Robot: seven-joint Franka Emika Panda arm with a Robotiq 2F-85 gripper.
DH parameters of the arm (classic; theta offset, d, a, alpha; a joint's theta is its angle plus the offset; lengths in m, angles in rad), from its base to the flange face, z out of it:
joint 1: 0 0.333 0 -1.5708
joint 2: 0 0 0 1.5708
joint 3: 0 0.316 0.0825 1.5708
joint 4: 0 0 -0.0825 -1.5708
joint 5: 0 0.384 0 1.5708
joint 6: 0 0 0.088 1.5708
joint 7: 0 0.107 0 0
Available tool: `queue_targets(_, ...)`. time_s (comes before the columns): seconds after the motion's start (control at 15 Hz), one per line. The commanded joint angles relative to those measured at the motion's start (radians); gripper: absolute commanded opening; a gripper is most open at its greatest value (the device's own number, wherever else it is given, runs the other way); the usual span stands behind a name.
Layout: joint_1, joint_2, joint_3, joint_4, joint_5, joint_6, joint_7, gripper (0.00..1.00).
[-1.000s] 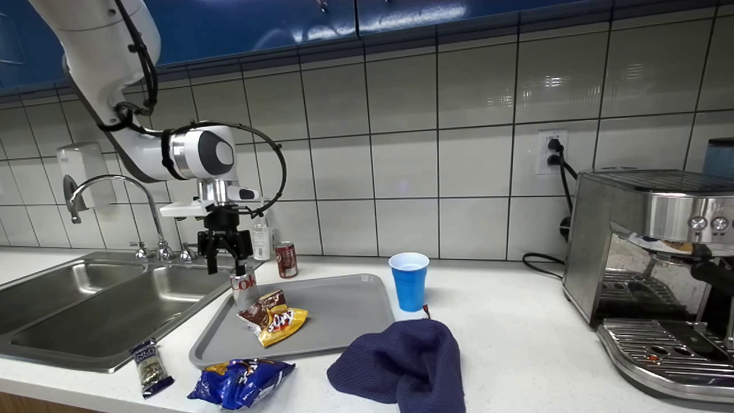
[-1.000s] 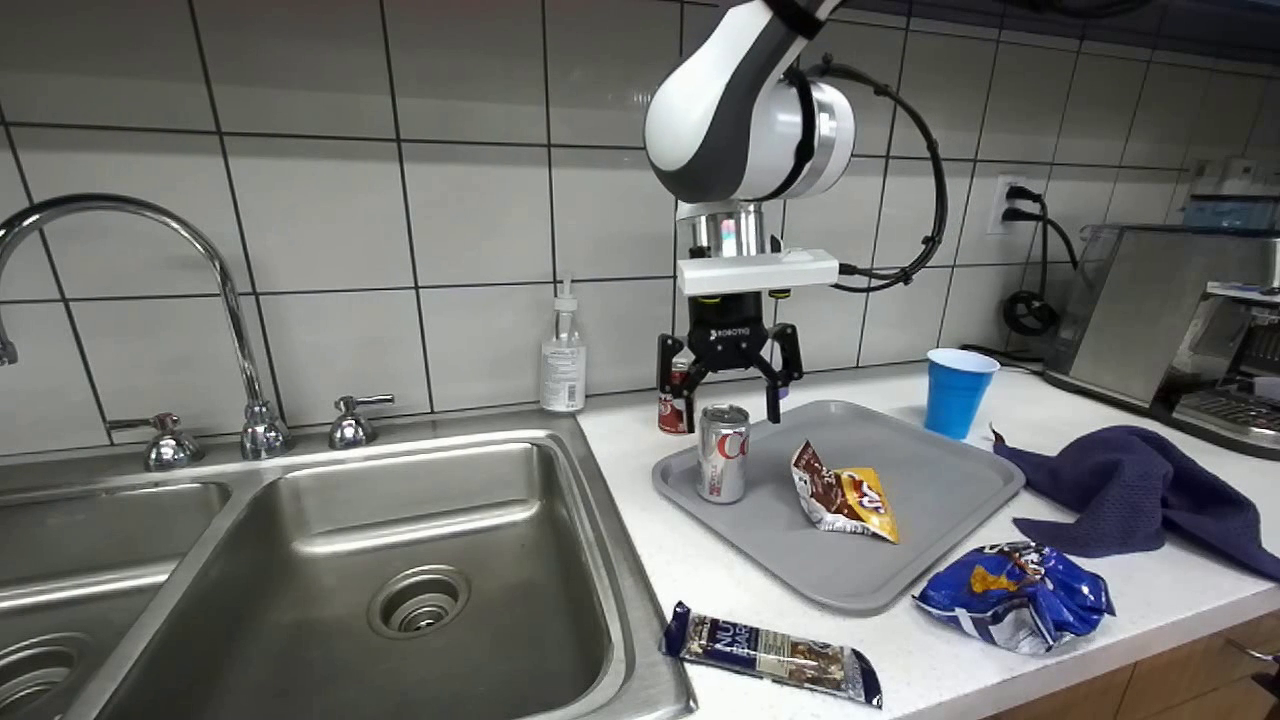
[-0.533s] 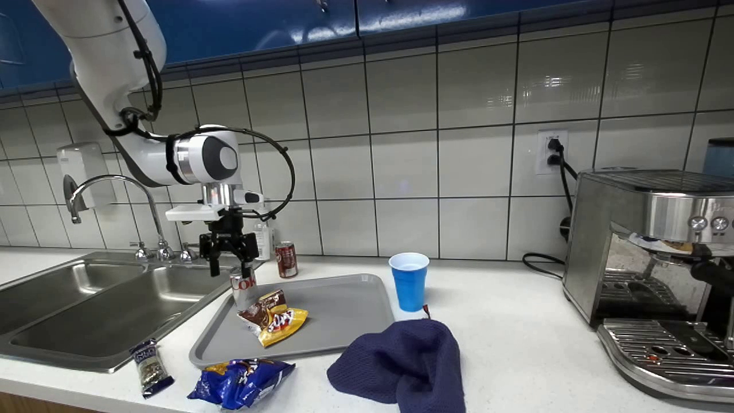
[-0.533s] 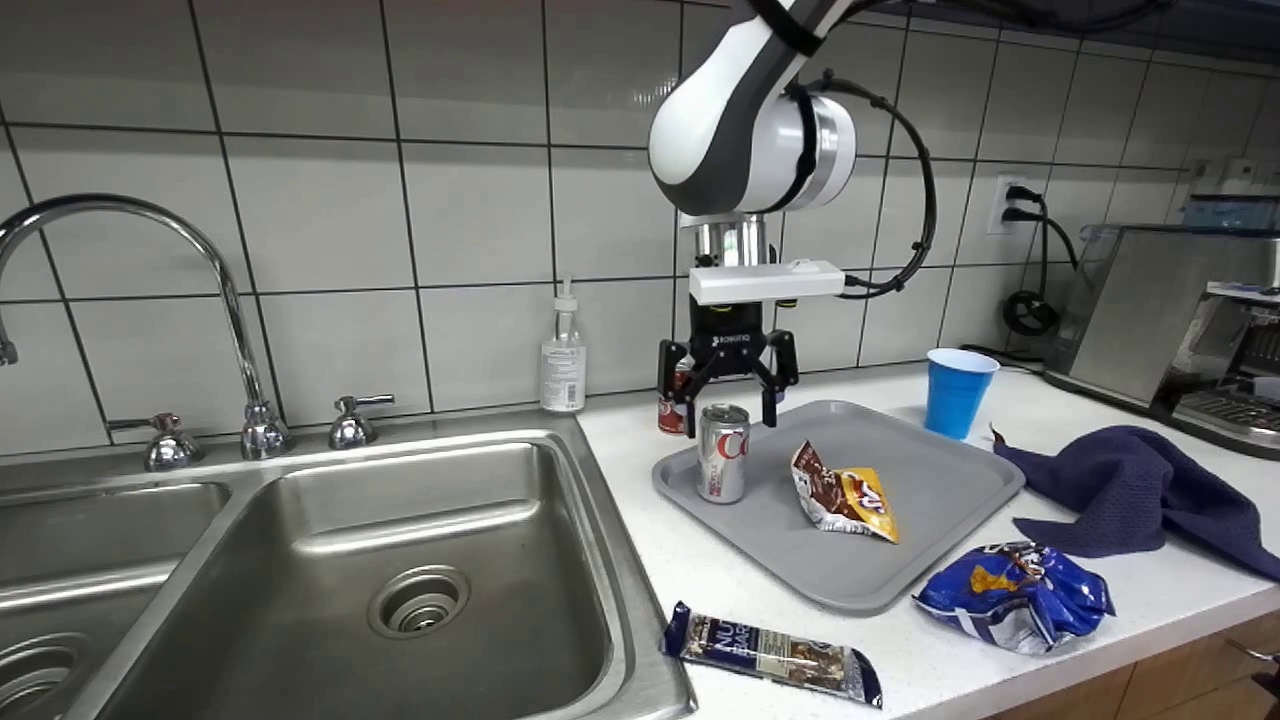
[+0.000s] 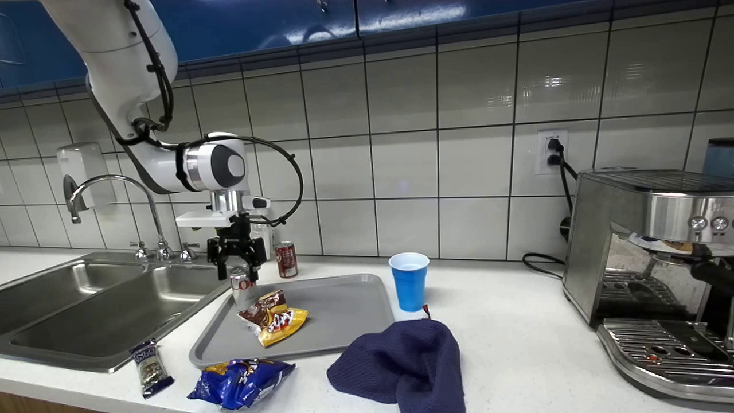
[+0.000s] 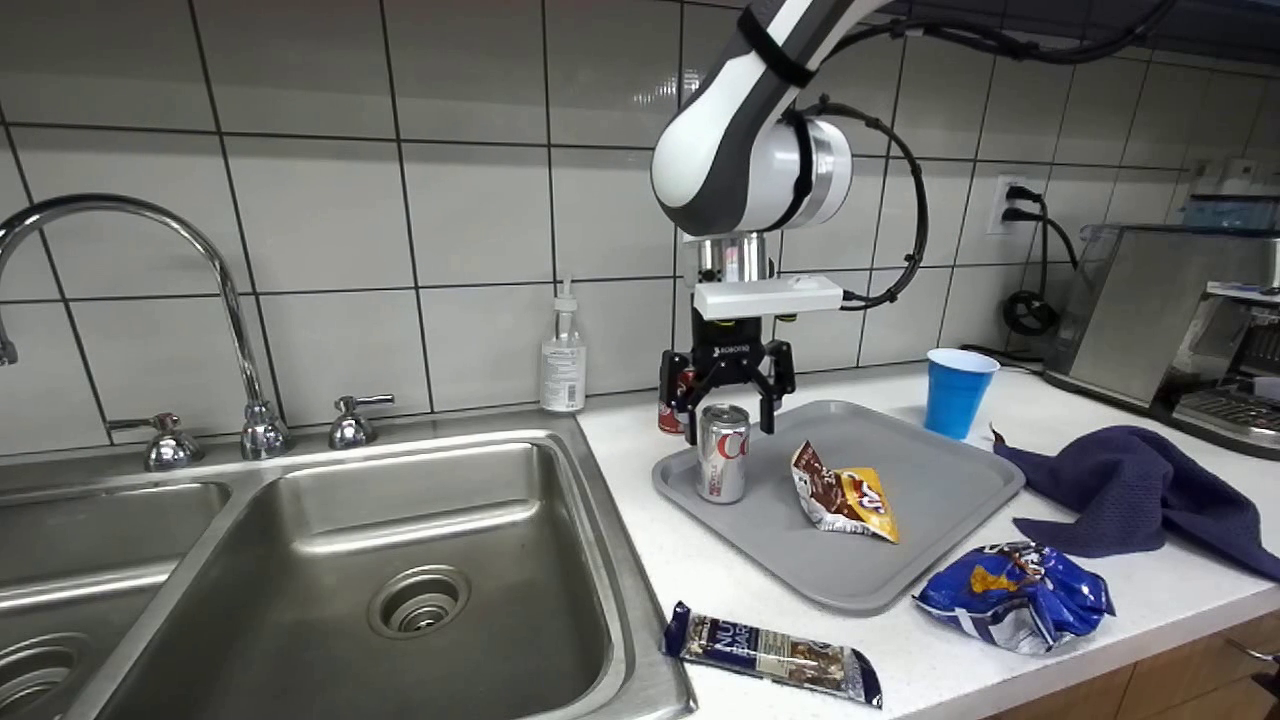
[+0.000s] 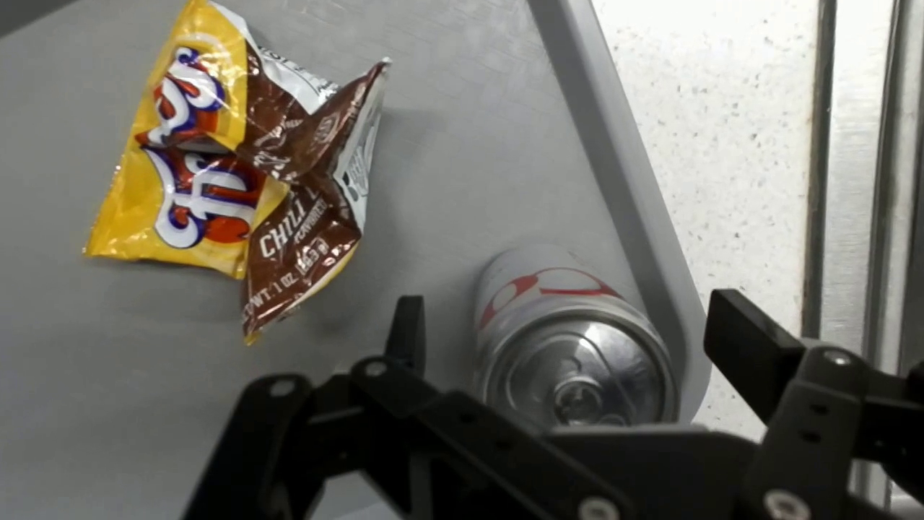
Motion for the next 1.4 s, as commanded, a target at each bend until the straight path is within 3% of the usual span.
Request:
queue_targets(0.0,-0.009,0.026,0.001,0.04,0.0,0.001,-0.03,1.0)
queue_targets(0.33,-0.01,0.034,-0.007,0.052,-0.001,0.01,-0.024,1.0)
queue_targets(0.4,-0.012,0.036,-0.008,0.056,0.004,0.011,-0.022,0.75)
queue_targets(0.47,-0.012,0.037,-0.009,0.058,0.003,0.012,-0.023,0.74)
queue_targets(0.67,-0.011,0.036,-0.011,0.059,0.0,0.019,-0.023,0.49)
queue_targets(0.8,-0.011,0.035,-0.01,0.059,0.0,0.021,-0.024,0.38)
queue_targets(1.33,-0.036,-0.027,0.004,0.02,0.024,0.029,-0.067,0.38)
